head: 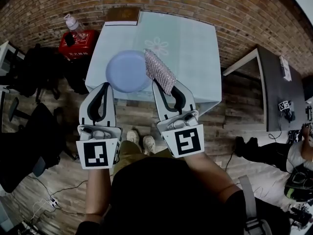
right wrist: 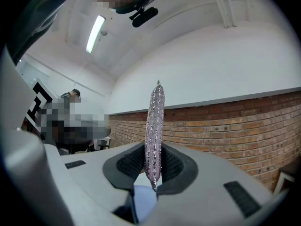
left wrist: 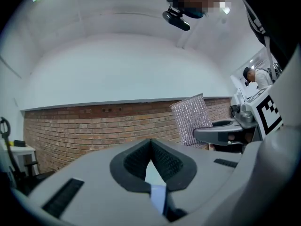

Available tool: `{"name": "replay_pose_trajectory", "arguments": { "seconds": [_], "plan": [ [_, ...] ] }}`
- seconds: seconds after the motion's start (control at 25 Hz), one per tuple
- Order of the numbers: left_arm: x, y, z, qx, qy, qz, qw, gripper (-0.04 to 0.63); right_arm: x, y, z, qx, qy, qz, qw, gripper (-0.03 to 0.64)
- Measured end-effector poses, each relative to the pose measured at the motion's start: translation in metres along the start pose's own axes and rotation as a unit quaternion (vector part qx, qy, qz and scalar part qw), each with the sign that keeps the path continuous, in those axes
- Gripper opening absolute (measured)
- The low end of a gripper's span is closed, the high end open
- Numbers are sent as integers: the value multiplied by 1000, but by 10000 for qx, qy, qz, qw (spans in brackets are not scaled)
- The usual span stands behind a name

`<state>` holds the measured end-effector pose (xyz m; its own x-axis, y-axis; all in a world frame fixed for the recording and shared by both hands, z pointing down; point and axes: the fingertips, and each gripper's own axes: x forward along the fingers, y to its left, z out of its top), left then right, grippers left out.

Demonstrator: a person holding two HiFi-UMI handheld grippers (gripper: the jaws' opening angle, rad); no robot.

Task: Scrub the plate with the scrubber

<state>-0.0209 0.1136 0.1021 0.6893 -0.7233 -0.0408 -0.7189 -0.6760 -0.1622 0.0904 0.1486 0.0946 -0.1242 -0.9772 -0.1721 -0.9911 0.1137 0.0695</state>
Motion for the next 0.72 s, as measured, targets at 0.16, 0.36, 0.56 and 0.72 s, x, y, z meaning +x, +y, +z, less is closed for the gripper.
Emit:
{"name": "replay_pose_trajectory", "arguments": {
  "seconds": [0.16,0.36,0.56,0.72],
  "plan": [
    [-4,-13,1,-9,40,87,10000,25,-13,-2,0,-55,12,59,10000,91],
    [1,-16,10,-94,-122,193,9997,25,-13,-4,3,-244,-71,-17,9997,89],
    [0,-19,18,-80,-249,141,9996,25,-11,-5,9,-154,-187,-75,9997,89],
    [-1,-15,29,-27,-357,126,9993,25,-6,1,19,-115,-386,-35,9992,89]
  ]
}}
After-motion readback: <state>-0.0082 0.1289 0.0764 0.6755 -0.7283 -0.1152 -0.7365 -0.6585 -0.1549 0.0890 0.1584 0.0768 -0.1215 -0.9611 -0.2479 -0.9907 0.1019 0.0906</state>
